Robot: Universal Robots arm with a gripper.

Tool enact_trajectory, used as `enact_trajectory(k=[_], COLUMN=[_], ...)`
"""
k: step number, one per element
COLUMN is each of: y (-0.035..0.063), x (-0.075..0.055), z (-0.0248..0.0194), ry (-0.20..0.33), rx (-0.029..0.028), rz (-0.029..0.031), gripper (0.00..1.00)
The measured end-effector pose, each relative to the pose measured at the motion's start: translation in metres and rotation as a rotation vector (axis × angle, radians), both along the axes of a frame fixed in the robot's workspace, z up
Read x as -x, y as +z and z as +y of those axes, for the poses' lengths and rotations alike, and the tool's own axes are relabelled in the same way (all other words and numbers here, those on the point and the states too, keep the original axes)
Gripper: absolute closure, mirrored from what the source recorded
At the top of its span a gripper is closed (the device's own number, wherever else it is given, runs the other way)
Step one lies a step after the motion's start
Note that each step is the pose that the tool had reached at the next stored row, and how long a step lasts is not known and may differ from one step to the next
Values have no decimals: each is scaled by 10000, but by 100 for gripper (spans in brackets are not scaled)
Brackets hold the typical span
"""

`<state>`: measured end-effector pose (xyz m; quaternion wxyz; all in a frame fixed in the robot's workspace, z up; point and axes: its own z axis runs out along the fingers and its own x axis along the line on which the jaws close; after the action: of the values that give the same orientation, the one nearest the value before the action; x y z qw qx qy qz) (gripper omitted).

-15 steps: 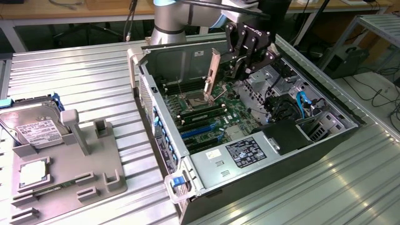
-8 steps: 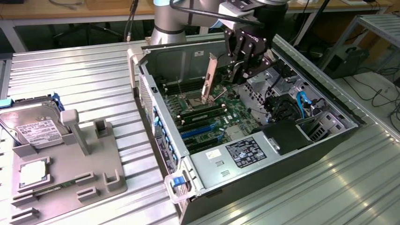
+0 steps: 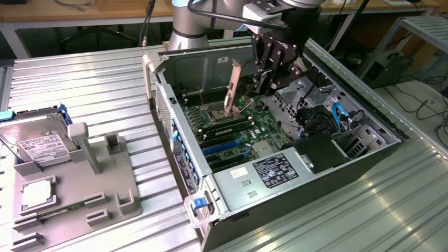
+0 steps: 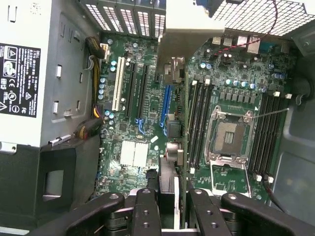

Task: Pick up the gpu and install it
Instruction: 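Insert the gpu into the slot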

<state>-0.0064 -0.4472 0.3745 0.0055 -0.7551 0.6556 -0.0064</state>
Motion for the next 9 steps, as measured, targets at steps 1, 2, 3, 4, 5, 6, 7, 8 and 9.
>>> enact_trajectory(k=[1,2,3,4,5,6,7,8,9], y=[-4,-8,-10,-12,-16,-20,-22,-25,-28], x=[2,4,5,6,8,9,10,11,11], z=[0,0,0,0,0,0,0,0,0], ry=[-12,-24,-29,-36,-45,-53,-57,-60,-63], rx=[-1,-1,-1,-1,0,-1,-1,-1,-2], rz=[0,0,0,0,0,0,0,0,0], gripper=[72,72,72,72,72,72,72,72,72])
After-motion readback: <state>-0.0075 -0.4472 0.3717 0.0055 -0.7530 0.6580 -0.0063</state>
